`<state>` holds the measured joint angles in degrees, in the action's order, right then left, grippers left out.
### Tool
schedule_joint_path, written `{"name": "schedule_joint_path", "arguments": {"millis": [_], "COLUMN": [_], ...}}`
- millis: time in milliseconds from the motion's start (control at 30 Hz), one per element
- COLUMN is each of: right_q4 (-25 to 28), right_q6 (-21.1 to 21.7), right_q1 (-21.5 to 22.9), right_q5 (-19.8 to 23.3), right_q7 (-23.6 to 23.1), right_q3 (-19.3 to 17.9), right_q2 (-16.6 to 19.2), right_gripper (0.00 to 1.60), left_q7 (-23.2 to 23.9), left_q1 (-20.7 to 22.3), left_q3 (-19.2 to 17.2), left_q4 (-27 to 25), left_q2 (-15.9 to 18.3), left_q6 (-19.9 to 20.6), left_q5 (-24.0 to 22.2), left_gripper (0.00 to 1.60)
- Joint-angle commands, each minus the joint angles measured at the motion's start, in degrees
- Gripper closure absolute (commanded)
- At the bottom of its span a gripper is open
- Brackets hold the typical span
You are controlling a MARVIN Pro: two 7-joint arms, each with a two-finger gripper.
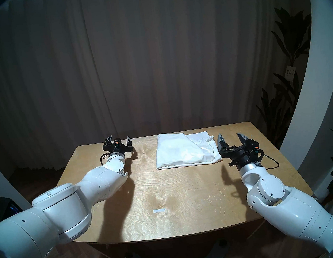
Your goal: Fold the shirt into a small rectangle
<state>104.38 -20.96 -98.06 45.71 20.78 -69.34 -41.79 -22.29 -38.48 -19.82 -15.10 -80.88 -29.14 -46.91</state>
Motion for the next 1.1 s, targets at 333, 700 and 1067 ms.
{"name": "schedule_joint_path", "arguments": {"millis": [333,700,1067], "right_q4": [-1.4,-4.0,-7.8], "right_q6": [3.6,5.9,8.3], "right_q1": [4.9,6.9,9.1], "right_q5": [0.2,0.6,2.2], "right_q7": [-1.6,-2.4,-3.2], "right_q3": [0.5,0.0,-0.3], "right_q2": [-1.0,-1.4,-2.1], "right_gripper": [0.00,0.00,0.00], "left_q7": [4.4,7.5,11.1], "left_q1": [-0.6,-2.1,-3.6], "left_q3": [-1.9,-2.5,-2.9], "left_q4": [-2.4,-4.2,-6.7], "left_q2": [6.1,8.4,10.5], "left_q6": [-5.2,-7.3,-9.3], "left_q5": [-0.7,-1.8,-3.0], "left_gripper": [0.00,0.00,0.00]}}
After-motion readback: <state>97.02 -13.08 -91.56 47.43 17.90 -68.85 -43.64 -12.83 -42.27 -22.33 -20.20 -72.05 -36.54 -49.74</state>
